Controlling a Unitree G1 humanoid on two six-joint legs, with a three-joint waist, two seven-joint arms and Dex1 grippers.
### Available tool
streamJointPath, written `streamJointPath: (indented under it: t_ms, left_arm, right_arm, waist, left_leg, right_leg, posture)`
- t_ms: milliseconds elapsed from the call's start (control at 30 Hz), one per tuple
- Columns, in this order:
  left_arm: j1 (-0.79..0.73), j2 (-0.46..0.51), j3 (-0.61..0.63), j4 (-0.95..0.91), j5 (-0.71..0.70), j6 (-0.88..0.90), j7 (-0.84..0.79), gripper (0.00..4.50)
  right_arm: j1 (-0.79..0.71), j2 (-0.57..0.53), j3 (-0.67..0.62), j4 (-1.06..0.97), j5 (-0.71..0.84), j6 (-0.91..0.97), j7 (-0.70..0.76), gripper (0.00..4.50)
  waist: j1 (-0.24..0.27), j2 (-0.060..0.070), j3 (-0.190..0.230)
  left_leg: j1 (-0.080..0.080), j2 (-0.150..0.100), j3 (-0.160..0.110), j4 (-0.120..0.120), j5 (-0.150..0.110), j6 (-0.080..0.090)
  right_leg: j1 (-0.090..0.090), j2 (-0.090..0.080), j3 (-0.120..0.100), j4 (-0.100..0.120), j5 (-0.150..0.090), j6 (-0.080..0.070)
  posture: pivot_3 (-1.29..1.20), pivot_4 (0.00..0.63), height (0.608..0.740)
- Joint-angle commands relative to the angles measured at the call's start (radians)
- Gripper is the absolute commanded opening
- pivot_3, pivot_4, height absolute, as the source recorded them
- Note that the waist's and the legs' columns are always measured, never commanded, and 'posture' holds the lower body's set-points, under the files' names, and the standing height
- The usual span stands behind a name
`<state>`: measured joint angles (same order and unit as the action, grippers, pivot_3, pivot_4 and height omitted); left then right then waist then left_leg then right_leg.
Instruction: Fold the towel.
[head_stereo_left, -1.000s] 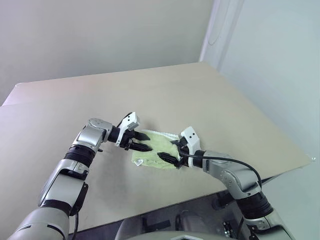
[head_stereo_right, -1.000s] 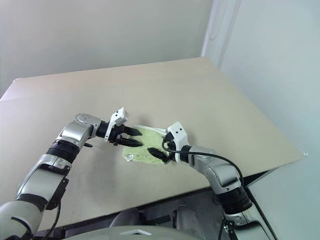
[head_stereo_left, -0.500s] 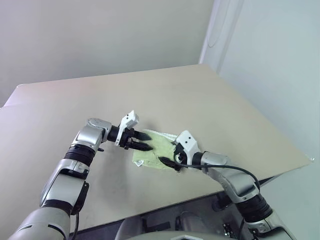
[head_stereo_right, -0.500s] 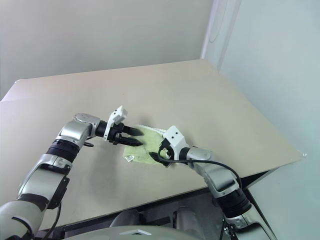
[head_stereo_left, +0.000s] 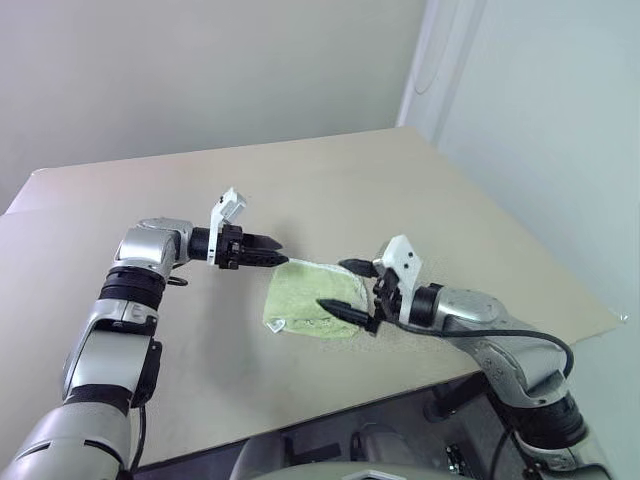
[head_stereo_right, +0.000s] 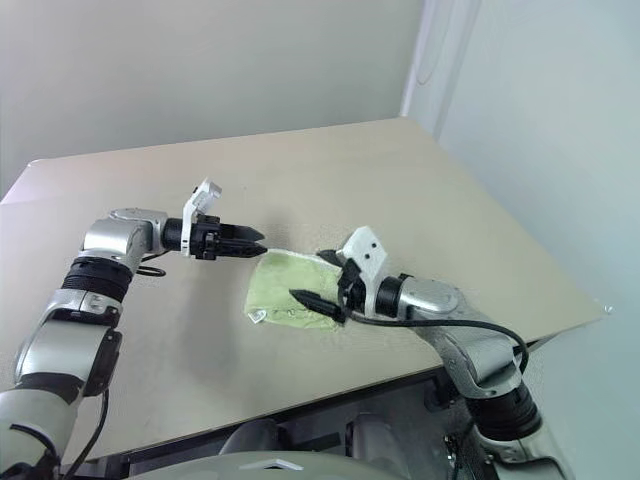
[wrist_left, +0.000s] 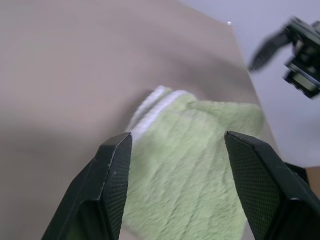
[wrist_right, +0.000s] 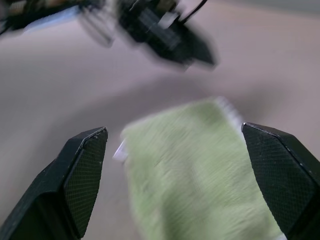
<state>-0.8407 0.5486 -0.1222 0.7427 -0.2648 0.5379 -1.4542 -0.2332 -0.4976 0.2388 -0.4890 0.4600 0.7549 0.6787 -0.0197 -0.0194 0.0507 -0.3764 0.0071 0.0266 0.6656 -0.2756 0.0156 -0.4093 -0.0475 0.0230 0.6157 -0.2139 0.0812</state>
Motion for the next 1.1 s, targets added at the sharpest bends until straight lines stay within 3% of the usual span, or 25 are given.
streamJointPath:
  t_ms: [33, 233, 433, 600, 1000, 1100]
  left_arm:
    - [-0.032, -0.004, 0.019, 0.02, 0.012, -0.038, 0.018, 3.11]
    - [-0.013, -0.024, 0.01, 0.013, 0.027, -0.07, 0.043, 3.11]
    - [-0.012, -0.031, 0.015, 0.019, 0.037, -0.088, 0.061, 3.11]
    - [-0.023, -0.035, 0.016, 0.042, 0.046, -0.108, 0.075, 3.11]
    - [-0.018, -0.042, 0.008, 0.053, 0.068, -0.141, 0.086, 3.11]
    - [-0.021, -0.047, 0.009, 0.066, 0.072, -0.149, 0.092, 3.11]
  right_arm:
    - [-0.048, -0.007, 0.065, 0.017, -0.059, -0.023, 0.011, 4.5]
    - [-0.13, -0.003, 0.182, 0.133, -0.191, -0.064, 0.022, 4.5]
    - [-0.143, -0.005, 0.253, 0.164, -0.246, -0.077, 0.073, 4.5]
    - [-0.13, 0.014, 0.25, 0.21, -0.243, -0.098, 0.112, 4.5]
    - [-0.159, -0.017, 0.396, 0.368, -0.584, -0.266, 0.029, 4.5]
    - [-0.176, -0.007, 0.376, 0.385, -0.618, -0.28, 0.007, 4.5]
  waist:
    - [0.0, 0.0, 0.0]
    - [0.0, 0.0, 0.0]
    - [0.003, -0.001, 0.0]
    - [0.003, -0.001, 0.0]
    - [-0.002, -0.001, -0.001]
    - [-0.001, -0.001, -0.001]
  left_leg:
    - [-0.001, 0.0, 0.0, 0.0, 0.0, 0.0]
    - [-0.003, 0.0, 0.0, 0.0, 0.0, 0.0]
    - [-0.016, -0.001, 0.001, 0.001, 0.0, 0.0]
    - [-0.016, -0.003, 0.001, 0.001, 0.0, 0.0]
    - [-0.013, -0.003, 0.001, 0.002, 0.0, 0.0]
    - [-0.008, -0.002, 0.0, 0.002, 0.0, 0.0]
  right_leg:
    - [0.0, 0.0, 0.0, 0.0, 0.0, 0.0]
    - [-0.002, 0.0, 0.0, 0.0, 0.001, -0.002]
    - [-0.015, 0.001, 0.0, 0.002, 0.003, -0.004]
    - [-0.015, 0.001, 0.0, 0.002, 0.003, -0.003]
    - [-0.014, 0.002, 0.0, 0.005, 0.003, -0.004]
    - [-0.01, 0.003, 0.0, 0.005, 0.002, -0.003]
  posture:
    - [0.0, 0.0, 0.74]
    - [0.0, 0.0, 0.74]
    - [0.0, 0.0, 0.74]
    - [0.0, 0.0, 0.74]
    - [0.0, 0.0, 0.74]
    - [0.0, 0.0, 0.74]
